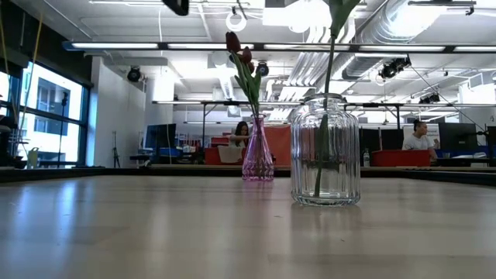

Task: Sort flowers into vase by color
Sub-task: Put the white flower into the transparent vase

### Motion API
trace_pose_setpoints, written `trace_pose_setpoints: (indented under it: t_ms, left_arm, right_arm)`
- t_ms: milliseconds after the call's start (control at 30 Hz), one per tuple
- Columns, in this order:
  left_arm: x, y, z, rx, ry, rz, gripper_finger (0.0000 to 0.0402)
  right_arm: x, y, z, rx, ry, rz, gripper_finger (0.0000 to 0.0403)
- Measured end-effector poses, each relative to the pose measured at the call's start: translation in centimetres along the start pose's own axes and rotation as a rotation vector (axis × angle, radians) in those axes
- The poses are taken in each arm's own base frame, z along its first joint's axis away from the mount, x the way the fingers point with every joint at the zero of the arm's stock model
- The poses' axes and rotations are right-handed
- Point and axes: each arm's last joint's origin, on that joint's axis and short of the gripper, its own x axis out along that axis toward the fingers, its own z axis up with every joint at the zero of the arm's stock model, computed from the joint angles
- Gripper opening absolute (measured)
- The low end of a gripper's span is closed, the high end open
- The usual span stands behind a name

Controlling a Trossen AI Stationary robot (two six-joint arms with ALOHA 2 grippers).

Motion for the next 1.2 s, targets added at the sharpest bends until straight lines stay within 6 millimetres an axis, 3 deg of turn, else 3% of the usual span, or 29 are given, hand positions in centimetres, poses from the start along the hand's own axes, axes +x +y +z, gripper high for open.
trace_pose_setpoints:
  t_ms: [200, 467, 567, 800, 900, 1033, 1200]
  left_arm:
    - [1.7, -0.5, 0.8, -0.036, 0.055, -0.164, 0.0]
    - [1.9, -0.1, 1.0, -0.044, 0.066, -0.15, 0.0]
    - [1.8, -0.1, 1.2, -0.035, 0.055, -0.146, 0.0]
    - [1.8, -0.1, 1.3, -0.034, 0.049, -0.144, 0.0]
    - [1.8, -0.1, 1.3, -0.036, 0.05, -0.144, 0.0]
    - [2.0, -0.1, 1.0, -0.057, 0.063, -0.144, 0.0]
    - [2.2, -0.1, 0.7, -0.06, 0.077, -0.143, 0.0]
  right_arm:
    - [1.9, 2.1, 0.9, -0.209, 0.017, 0.055, 0.0252]
    - [2.6, 3.2, 2.0, -0.267, 0.052, -0.025, 0.0239]
    - [2.5, 3.5, 2.3, -0.268, 0.046, -0.02, 0.0203]
    - [2.4, 3.9, 2.6, -0.238, 0.033, -0.013, 0.0065]
    - [2.4, 3.8, 2.5, -0.197, 0.035, -0.015, 0.0031]
    - [2.5, 3.8, 2.5, -0.17, 0.028, -0.008, 0.0027]
    - [2.5, 3.9, 2.5, -0.135, 0.015, 0.004, 0.0075]
